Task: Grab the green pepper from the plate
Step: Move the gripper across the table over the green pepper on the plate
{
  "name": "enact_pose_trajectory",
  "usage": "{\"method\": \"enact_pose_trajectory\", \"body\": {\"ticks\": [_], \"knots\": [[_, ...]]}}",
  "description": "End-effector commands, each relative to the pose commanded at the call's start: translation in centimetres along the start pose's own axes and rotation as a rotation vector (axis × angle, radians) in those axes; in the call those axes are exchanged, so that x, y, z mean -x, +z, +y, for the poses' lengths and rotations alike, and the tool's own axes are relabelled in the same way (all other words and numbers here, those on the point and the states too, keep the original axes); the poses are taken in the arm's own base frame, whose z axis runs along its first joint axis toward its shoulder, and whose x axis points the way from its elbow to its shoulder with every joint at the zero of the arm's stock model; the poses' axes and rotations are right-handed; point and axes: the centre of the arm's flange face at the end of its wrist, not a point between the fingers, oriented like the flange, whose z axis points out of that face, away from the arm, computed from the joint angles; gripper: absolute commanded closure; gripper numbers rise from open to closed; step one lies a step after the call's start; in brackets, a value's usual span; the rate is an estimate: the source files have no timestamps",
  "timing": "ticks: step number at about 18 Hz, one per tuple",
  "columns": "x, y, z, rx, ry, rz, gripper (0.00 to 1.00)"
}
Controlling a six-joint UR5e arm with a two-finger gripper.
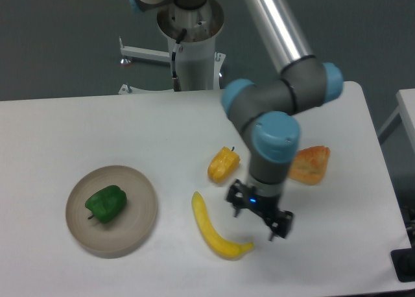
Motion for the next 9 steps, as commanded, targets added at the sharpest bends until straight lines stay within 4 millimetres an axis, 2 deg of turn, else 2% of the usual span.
{"method": "enact_pose_trajectory", "body": {"ticks": [1,4,7,9], "knots": [[-2.0,-0.2,-0.7,0.001,0.025,0.008,0.0],[-6.2,0.3,-2.9,0.011,0.079,0.021,0.0],[-9.6,1.3,-4.7,0.021,0.124,0.039,0.0],[-11.5,2.6,-4.8,0.041,0.14,0.062,0.0]]}}
